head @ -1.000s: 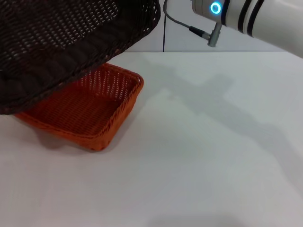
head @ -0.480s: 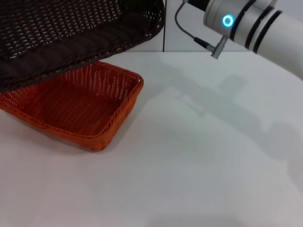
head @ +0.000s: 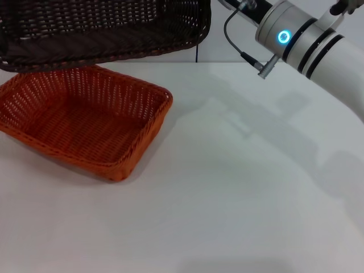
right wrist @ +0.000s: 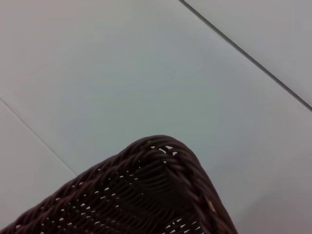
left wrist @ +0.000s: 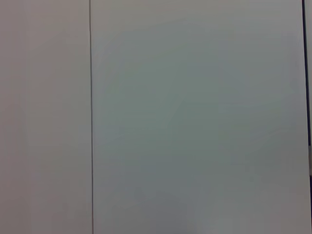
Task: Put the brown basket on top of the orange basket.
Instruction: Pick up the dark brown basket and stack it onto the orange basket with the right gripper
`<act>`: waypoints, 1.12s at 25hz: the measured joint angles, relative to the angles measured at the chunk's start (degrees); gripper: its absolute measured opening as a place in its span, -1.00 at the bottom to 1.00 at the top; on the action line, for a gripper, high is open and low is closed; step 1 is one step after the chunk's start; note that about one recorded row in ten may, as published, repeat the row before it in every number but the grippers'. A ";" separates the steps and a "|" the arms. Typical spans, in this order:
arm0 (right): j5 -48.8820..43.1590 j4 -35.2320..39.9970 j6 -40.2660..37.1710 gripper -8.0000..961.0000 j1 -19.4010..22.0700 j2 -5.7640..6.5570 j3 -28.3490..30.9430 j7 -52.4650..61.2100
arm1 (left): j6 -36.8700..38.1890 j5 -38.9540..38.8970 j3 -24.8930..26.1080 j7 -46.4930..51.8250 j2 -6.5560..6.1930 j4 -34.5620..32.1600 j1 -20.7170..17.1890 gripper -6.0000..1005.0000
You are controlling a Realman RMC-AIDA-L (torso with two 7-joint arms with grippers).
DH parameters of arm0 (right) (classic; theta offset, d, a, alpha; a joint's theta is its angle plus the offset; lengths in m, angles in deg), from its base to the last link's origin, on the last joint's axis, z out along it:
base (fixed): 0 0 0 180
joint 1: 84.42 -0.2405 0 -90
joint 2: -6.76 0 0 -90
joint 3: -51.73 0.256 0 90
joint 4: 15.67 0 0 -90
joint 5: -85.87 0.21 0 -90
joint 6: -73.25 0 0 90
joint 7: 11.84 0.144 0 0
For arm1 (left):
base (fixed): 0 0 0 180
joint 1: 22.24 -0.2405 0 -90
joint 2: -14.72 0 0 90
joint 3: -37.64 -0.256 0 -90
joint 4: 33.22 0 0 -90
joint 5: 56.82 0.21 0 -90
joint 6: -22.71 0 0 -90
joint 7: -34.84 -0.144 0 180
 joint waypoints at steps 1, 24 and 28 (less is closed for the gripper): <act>0.05 -0.75 -0.15 -0.62 -0.45 0.00 -0.11 -0.22 | 0.00 0.00 0.00 0.00 0.00 0.00 0.00 0.48; 0.20 -3.49 5.88 -0.61 -3.72 -0.22 -8.66 -3.10 | -0.01 0.29 -0.08 0.00 0.00 -0.07 0.11 0.48; 0.24 -3.88 6.35 -0.61 -4.48 -0.23 -9.84 -3.12 | -0.30 0.33 -0.07 0.00 0.00 -0.01 0.24 0.48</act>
